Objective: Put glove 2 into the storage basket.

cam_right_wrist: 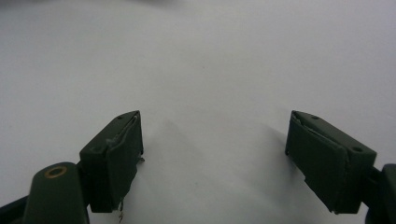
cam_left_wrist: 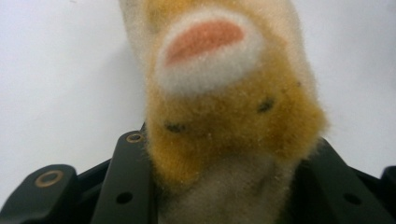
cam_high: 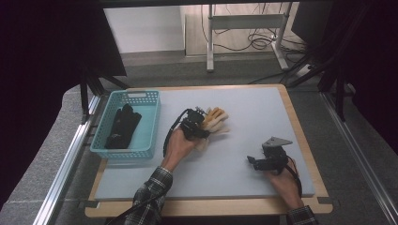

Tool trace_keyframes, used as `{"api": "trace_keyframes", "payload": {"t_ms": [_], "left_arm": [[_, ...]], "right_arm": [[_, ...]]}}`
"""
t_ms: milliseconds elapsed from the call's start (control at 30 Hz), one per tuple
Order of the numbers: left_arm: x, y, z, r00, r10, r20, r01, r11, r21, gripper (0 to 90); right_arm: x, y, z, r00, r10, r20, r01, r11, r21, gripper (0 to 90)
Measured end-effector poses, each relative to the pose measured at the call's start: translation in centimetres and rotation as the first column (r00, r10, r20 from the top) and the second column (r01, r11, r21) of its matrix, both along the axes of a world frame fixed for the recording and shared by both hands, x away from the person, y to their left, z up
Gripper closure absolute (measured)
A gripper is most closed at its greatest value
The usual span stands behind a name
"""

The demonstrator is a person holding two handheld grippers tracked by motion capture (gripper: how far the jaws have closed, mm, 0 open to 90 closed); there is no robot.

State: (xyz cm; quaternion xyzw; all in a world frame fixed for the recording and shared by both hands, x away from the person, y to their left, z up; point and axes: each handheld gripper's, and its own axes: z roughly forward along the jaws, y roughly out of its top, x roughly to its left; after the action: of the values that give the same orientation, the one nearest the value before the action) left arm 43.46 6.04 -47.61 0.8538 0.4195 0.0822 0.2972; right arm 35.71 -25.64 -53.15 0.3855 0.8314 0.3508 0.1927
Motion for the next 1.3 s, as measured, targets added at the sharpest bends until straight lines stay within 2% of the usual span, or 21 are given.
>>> {"api": "trace_keyframes", "payload": {"t_ms": [200,367,467,500,533,733,767,800,867,900,933,967,1100,1300], "left_arm": [[0.0,2.6,1.9,0.9986,0.046,0.026,-0.047,0.9989,0.008,58.3],[0.0,4.1,3.0,0.9957,0.081,0.043,-0.082,0.9966,0.01,58.1],[-0.1,5.2,3.6,0.9924,0.109,0.057,-0.11,0.9939,0.008,58.1],[-0.2,6.0,4.1,0.9894,0.13,0.065,-0.131,0.9913,0.008,58.0],[-0.2,6.0,4.1,0.9894,0.13,0.065,-0.131,0.9913,0.008,58.0],[-0.3,8.8,5.2,0.9776,0.195,0.078,-0.196,0.9805,0.005,57.9],[-0.3,9.8,5.5,0.9727,0.217,0.083,-0.218,0.9759,0.009,57.8],[-0.3,9.8,5.5,0.9727,0.217,0.083,-0.218,0.9759,0.009,57.8],[-0.4,10.8,5.9,0.9674,0.237,0.09,-0.239,0.9709,0.015,57.8],[-0.6,11.9,6.1,0.9603,0.263,0.094,-0.265,0.9642,0.012,57.7],[-0.6,11.9,6.1,0.9603,0.263,0.094,-0.265,0.9642,0.012,57.6],[-0.6,12.5,6.3,0.9569,0.274,0.095,-0.277,0.9608,0.013,57.6],[-0.8,14.9,6.7,0.9407,0.327,0.091,-0.328,0.9446,0.004,57.2],[-1.2,18.1,7.1,0.9119,0.399,0.096,-0.402,0.9155,0.013,56.9]], "right_arm": [[0.0,0.0,0.0,1.0,0.0,0.0,0.0,1.0,0.0,18.4],[0.0,0.0,0.0,1.0,0.0,0.0,0.0,1.0,0.0,18.4],[0.0,0.0,0.0,1.0,0.0,0.0,0.0,1.0,0.0,18.4],[0.0,0.0,0.0,1.0,0.0,0.0,0.0,1.0,0.0,18.4],[0.0,0.0,0.0,1.0,0.0,0.001,0.0,1.0,0.0,18.4],[0.0,0.0,0.0,1.0,0.0,0.0,0.0,1.0,0.0,18.4],[0.0,0.0,0.0,1.0,0.0,0.0,0.0,1.0,0.0,18.4],[0.0,0.0,0.0,1.0,0.0,0.0,0.0,1.0,0.0,18.4],[0.0,0.0,0.0,1.0,0.0,0.0,0.0,1.0,0.0,18.4],[0.0,0.0,0.0,1.0,0.0,0.0,0.0,1.0,0.0,18.4],[0.0,0.0,0.0,1.0,0.0,0.0,0.0,1.0,0.0,18.4],[0.0,0.0,0.0,1.0,0.0,0.0,0.0,1.0,0.0,18.4],[0.0,0.0,0.0,1.0,0.0,0.001,0.0,1.0,0.0,18.4],[0.0,0.0,0.0,1.0,0.0,0.001,0.0,1.0,0.0,18.3]]}}
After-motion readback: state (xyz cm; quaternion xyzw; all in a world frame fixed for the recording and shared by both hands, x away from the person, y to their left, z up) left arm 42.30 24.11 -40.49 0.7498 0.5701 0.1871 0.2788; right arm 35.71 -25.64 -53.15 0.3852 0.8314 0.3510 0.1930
